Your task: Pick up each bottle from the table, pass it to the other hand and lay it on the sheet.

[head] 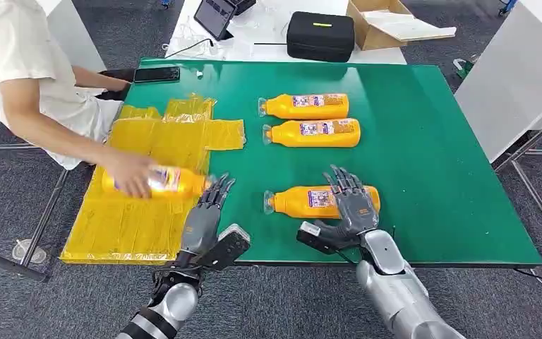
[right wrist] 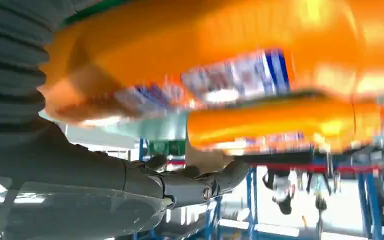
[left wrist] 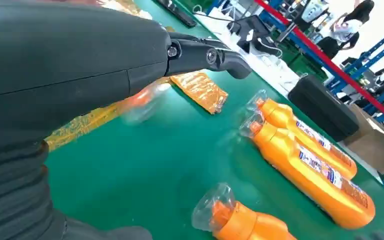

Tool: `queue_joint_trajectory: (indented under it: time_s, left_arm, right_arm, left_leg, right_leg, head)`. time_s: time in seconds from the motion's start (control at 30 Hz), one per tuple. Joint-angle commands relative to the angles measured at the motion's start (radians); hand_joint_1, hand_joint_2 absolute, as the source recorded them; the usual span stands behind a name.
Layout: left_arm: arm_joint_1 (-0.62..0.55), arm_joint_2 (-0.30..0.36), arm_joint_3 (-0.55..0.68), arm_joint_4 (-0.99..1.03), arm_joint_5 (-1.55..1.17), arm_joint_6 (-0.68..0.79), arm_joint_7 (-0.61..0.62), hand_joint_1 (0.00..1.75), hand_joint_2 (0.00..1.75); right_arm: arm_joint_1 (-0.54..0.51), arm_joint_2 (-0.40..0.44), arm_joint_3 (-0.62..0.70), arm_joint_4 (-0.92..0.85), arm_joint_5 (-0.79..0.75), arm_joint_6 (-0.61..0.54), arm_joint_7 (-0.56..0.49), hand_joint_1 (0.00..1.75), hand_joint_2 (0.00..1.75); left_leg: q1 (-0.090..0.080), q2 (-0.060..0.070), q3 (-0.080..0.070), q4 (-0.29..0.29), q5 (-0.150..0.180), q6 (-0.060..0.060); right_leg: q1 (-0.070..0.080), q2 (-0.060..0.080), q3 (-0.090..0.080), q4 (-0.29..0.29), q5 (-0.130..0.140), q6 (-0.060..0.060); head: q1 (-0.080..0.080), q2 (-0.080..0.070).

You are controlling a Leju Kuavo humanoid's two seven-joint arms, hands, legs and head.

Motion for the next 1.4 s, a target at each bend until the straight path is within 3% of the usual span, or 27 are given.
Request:
queue_joint_trajectory:
  time_s: [0.03, 0.1, 0.47, 0.6, 0.73, 0.93, 0.97, 1.0, 1.03, 1.4]
  left_arm:
    - [0.012, 0.027, -0.012, -0.031, 0.019, -0.01, 0.015, 0.0, 1.75]
    - [0.016, 0.025, -0.008, -0.03, 0.023, -0.006, 0.009, 0.0, 1.75]
    - [0.012, 0.022, -0.009, -0.024, 0.025, -0.003, 0.006, 0.0, 1.75]
    - [0.015, 0.021, -0.007, -0.027, 0.031, 0.007, 0.005, 0.0, 1.75]
    - [0.022, 0.018, -0.001, -0.03, 0.031, 0.017, 0.006, 0.0, 1.75]
    - [0.026, 0.017, 0.007, -0.028, 0.028, 0.028, 0.001, 0.0, 1.75]
    - [0.022, 0.016, 0.006, -0.02, 0.033, 0.029, -0.004, 0.0, 1.75]
    - [0.015, 0.016, 0.002, -0.011, 0.036, 0.032, -0.012, 0.0, 1.75]
    - [0.009, 0.015, 0.001, -0.002, 0.043, 0.034, -0.019, 0.0, 1.75]
    - [-0.016, 0.018, -0.016, 0.016, 0.077, 0.045, -0.049, 0.0, 1.75]
  right_arm:
    - [-0.017, -0.093, 0.134, -0.075, -0.002, 0.248, 0.066, 0.0, 1.75]
    - [-0.038, -0.114, 0.153, -0.054, 0.018, 0.288, 0.121, 0.0, 1.75]
    - [-0.055, -0.116, 0.156, -0.024, 0.011, 0.274, 0.114, 0.0, 1.75]
    - [-0.088, -0.139, 0.172, 0.015, 0.019, 0.332, 0.158, 0.0, 1.75]
    - [-0.106, -0.155, 0.176, 0.025, 0.065, 0.319, 0.215, 0.0, 1.75]
    - [-0.107, -0.146, 0.157, 0.053, 0.051, 0.409, 0.222, 0.0, 1.75]
    - [-0.124, -0.145, 0.162, 0.093, 0.037, 0.446, 0.212, 0.07, 1.75]
    - [-0.136, -0.142, 0.147, 0.127, -0.001, 0.468, 0.18, 1.12, 1.75]
    - [-0.147, -0.142, 0.137, 0.16, -0.029, 0.486, 0.158, 1.75, 1.75]
    - [-0.129, -0.171, 0.078, 0.24, -0.164, 0.48, 0.047, 1.75, 1.75]
  left_leg:
    - [-0.001, 0.002, 0.005, 0.001, -0.003, 0.001]
    - [-0.001, 0.001, 0.005, 0.0, -0.003, 0.001]
    - [0.0, 0.0, 0.004, 0.0, -0.001, 0.001]
    - [-0.001, 0.0, 0.003, 0.0, 0.0, 0.001]
    - [-0.001, 0.0, 0.004, 0.0, 0.0, 0.002]
    - [-0.001, 0.0, 0.004, 0.0, 0.0, 0.002]
    - [-0.001, 0.0, 0.006, -0.001, -0.001, 0.002]
    - [-0.001, 0.0, 0.004, -0.001, 0.0, 0.002]
    - [-0.001, 0.001, 0.006, -0.001, 0.0, 0.002]
    - [0.0, -0.003, 0.009, -0.001, 0.002, 0.003]
  right_leg:
    - [0.0, 0.0, 0.004, 0.001, -0.002, -0.002]
    - [0.0, -0.001, 0.005, 0.0, -0.002, -0.002]
    - [0.0, -0.001, 0.004, -0.001, -0.001, -0.001]
    - [0.0, -0.001, 0.003, 0.0, -0.001, -0.001]
    - [0.0, -0.002, 0.004, -0.001, -0.001, -0.001]
    - [0.0, -0.001, 0.004, -0.001, 0.0, -0.001]
    - [0.0, -0.001, 0.006, -0.001, -0.001, -0.002]
    - [0.0, -0.001, 0.005, -0.001, 0.0, -0.001]
    - [0.0, -0.001, 0.006, -0.001, -0.001, -0.002]
    - [0.001, -0.005, 0.01, -0.002, 0.0, -0.001]
  head:
    - [0.0, 0.0]
    - [0.0, 0.0]
    - [0.0, 0.0]
    - [0.0, 0.0]
    - [0.0, 0.0]
    - [0.0, 0.0]
    - [0.0, 0.0]
    - [0.0, 0.0]
    - [0.0, 0.0]
    - [0.0, 0.0]
